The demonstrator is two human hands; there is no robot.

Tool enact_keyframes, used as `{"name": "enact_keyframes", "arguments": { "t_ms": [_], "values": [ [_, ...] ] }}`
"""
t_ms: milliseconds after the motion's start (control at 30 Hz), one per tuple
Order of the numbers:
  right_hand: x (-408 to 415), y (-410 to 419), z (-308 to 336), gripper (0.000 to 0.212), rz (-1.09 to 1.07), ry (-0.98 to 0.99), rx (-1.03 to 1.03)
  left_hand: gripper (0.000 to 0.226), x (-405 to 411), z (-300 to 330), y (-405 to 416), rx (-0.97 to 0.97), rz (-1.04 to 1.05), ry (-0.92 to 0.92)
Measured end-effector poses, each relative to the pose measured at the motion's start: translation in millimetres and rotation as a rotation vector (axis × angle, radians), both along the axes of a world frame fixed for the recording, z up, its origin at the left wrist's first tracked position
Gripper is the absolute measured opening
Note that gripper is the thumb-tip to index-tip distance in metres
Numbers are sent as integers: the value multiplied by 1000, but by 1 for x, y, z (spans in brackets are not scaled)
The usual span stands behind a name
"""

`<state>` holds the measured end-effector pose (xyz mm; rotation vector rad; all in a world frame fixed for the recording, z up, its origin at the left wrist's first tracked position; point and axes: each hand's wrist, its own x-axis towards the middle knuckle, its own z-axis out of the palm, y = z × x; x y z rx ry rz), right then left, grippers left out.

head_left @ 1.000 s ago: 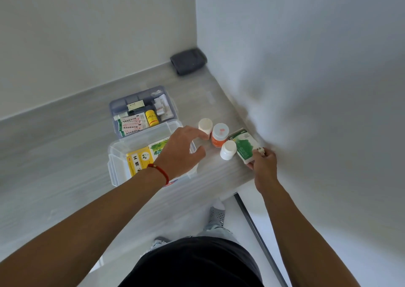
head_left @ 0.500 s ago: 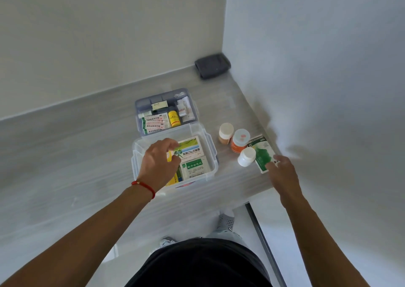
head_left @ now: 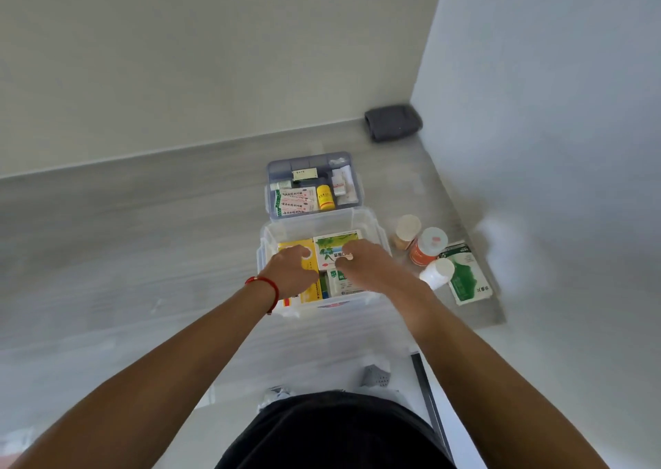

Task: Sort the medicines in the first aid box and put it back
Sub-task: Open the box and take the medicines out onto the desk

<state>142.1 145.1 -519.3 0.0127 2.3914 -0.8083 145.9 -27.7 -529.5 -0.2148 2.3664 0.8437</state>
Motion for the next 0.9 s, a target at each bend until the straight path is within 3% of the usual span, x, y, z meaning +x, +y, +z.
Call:
{"name": "enact_keyframes", "arguments": {
  "t_ms": [200,333,500,633,900],
  "values": [
    [-2,-20,-24,41,89,-45,235,66,-2,-5,-4,3,-22,-99],
    [1,-30,-35,58,88,-34,356,59,1,-8,3,3,-26,-145],
    [-4,-37,-48,84,-35,-62,364,55,5,-10,14,-120,-37,-137],
    [-4,-36,-59,83,30,42,411,48,13,-14,12,-86,-30,-83],
    [-4,-40,-61,92,-96,10,357,46,17,-11,12,23,39,-73]
  ]
}}
